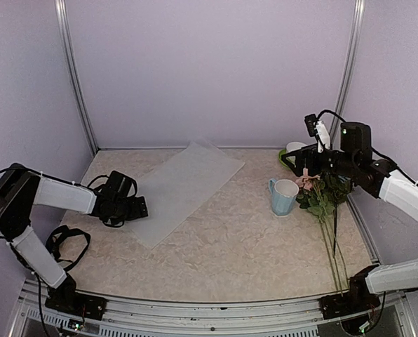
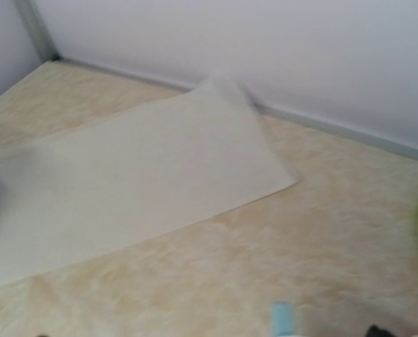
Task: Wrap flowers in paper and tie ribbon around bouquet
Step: Move the folded wrapping paper to the center of the board.
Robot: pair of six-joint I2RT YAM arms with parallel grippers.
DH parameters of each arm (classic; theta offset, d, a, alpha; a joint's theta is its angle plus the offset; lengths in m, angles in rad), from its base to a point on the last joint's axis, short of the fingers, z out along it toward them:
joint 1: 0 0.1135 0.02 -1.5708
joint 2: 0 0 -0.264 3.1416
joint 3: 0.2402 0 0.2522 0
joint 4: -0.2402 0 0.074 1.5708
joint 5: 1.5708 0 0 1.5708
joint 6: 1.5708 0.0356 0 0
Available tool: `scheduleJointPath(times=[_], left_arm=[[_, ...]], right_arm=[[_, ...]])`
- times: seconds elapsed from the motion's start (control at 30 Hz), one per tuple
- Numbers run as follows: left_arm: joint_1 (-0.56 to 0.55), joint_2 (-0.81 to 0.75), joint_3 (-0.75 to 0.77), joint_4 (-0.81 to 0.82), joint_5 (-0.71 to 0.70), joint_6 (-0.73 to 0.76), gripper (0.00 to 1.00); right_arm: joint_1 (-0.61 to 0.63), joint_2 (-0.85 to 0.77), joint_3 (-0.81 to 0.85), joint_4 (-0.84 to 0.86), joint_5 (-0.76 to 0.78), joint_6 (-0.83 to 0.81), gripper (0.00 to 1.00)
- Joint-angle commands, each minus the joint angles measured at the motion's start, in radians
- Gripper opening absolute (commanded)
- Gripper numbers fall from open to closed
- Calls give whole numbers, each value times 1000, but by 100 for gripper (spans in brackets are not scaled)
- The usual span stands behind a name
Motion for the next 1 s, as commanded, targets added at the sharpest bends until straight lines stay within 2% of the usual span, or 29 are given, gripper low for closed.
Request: scheduleJointPath(times=[0.0, 0.23, 0.3, 0.47, 0.67, 0.83, 0.97], left_arm=[[-201, 9, -110, -118, 130, -146, 92], [-585, -32, 10, -221, 117, -218, 89], [-638, -86, 67, -279, 105, -226, 90], [-587, -253, 107, -422, -18, -239, 92], [-433, -409, -53, -465, -81, -327, 93], [-252, -490, -195, -387, -10, -298, 93], [-258, -429, -212, -326, 37, -278, 94]], right_arm=[[72, -52, -20, -41, 13, 17, 96], [212, -126, -113, -48, 39, 85, 96], [259, -140, -134, -48, 58, 108, 96], [379, -97, -127, -68, 131, 154, 90], [569, 127, -14, -168, 280, 162, 88], [661, 341, 73, -208, 315, 172, 88], [669, 485, 132, -250, 308, 188, 88]])
